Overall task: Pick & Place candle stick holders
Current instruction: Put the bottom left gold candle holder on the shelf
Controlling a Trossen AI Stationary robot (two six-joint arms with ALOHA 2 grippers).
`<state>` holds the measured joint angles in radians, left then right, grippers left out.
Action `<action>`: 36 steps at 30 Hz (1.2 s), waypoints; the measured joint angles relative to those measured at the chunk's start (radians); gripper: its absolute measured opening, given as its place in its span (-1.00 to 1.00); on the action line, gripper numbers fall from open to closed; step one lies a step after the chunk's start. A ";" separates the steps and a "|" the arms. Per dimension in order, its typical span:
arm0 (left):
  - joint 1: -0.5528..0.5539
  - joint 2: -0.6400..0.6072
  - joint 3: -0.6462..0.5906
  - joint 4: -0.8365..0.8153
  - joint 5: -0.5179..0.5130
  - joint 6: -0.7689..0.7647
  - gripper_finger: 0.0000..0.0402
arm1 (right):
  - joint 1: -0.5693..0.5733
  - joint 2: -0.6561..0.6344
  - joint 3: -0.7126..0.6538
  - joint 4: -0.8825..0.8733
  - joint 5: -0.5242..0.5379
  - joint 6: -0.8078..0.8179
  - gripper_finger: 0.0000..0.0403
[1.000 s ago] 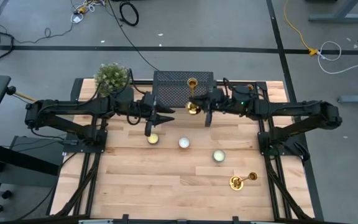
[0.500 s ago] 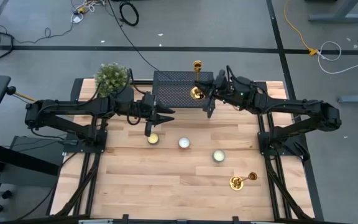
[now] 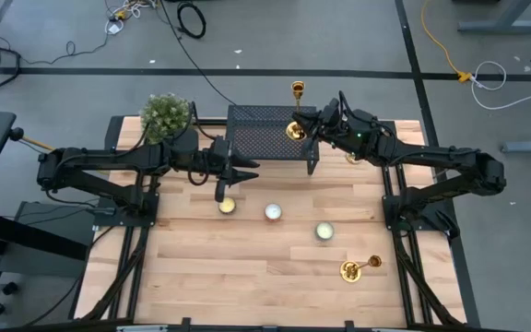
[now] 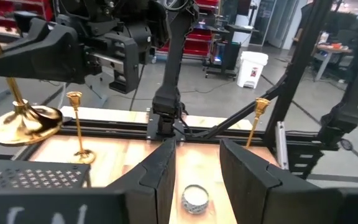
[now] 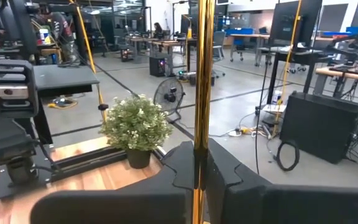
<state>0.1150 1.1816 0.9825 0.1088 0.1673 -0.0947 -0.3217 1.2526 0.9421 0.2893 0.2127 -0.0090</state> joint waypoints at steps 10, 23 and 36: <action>0.000 0.000 0.000 0.000 -0.043 0.011 -0.36 | -0.018 0.000 0.000 0.008 -0.003 0.000 -0.95; 0.000 0.000 0.000 0.000 -0.045 0.013 -0.36 | -0.018 0.001 0.000 0.008 -0.021 0.072 -0.95; 0.000 0.000 0.000 -0.001 -0.105 0.003 -0.36 | -0.052 0.001 -0.028 0.022 -0.018 0.052 -0.95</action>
<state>0.1150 1.1820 0.9825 0.1080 0.0628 -0.0916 -0.3734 1.2537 0.9137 0.3111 0.1947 0.0426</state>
